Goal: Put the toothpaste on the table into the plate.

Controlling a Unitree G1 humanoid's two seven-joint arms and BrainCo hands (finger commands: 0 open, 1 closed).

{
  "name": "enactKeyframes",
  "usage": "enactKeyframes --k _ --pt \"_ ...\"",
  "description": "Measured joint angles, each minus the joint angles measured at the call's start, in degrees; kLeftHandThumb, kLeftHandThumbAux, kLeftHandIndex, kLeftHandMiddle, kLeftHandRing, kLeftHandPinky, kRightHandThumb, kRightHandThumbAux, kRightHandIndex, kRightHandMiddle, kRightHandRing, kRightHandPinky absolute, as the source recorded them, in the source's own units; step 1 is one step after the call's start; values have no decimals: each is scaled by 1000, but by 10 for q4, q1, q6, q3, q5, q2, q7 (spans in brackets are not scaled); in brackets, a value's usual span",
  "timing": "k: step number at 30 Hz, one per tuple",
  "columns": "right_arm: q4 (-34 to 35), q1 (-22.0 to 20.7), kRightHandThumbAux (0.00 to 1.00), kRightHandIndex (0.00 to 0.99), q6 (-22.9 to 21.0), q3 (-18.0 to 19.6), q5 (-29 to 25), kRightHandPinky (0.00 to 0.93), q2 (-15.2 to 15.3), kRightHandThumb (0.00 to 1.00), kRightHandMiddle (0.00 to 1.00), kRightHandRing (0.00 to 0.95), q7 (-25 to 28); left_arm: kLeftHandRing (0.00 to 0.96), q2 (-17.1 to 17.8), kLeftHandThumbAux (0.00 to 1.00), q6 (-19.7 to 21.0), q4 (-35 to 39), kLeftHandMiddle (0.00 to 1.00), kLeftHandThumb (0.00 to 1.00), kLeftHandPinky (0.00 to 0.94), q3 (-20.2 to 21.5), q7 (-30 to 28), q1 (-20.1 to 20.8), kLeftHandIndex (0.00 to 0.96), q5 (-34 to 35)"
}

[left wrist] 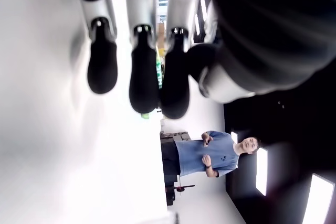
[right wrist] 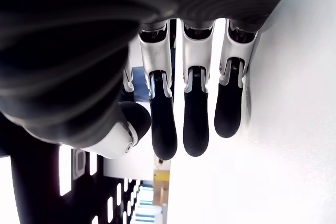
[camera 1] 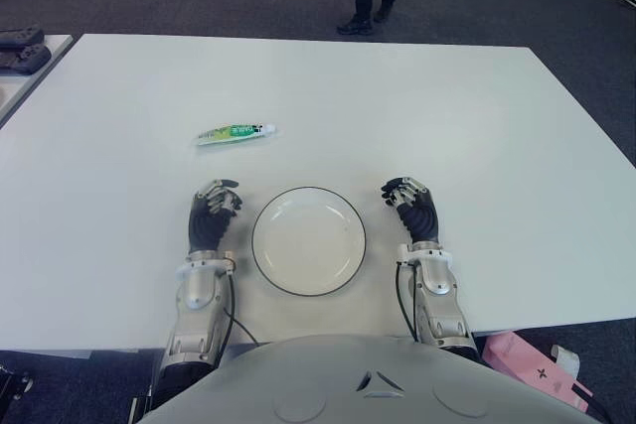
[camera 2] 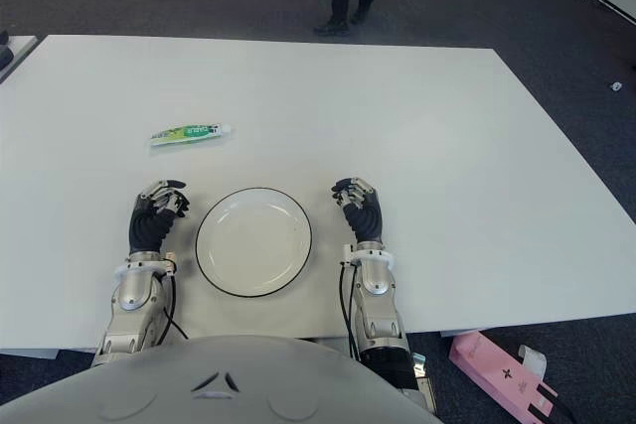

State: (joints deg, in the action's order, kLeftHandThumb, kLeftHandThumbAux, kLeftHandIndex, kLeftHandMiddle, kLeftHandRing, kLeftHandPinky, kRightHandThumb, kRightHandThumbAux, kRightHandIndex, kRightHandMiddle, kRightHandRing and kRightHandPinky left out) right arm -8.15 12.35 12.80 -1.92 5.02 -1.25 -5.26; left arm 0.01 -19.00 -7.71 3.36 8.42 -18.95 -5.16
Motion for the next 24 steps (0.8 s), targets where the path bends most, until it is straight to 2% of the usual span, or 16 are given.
enactKeyframes --k 6,13,16,20,24 --pt "2 2 729 432 0 0 0 468 -1 710 501 485 0 665 9 719 -11 16 673 704 651 1 0 -12 436 -11" --pt "2 2 729 432 0 0 0 474 -2 710 501 488 -1 669 24 719 -36 39 681 702 643 1 19 -18 436 -60" --pt "2 2 729 432 0 0 0 477 -2 710 499 491 -1 677 41 720 -41 50 689 700 650 1 32 -18 436 -106" --pt "2 1 729 432 0 0 1 469 -2 711 496 488 -1 688 80 721 -41 68 700 699 659 4 71 -12 436 -202" --pt "-1 0 729 433 0 1 1 462 -2 711 495 484 -1 708 112 721 -22 81 716 700 682 3 113 6 437 -290"
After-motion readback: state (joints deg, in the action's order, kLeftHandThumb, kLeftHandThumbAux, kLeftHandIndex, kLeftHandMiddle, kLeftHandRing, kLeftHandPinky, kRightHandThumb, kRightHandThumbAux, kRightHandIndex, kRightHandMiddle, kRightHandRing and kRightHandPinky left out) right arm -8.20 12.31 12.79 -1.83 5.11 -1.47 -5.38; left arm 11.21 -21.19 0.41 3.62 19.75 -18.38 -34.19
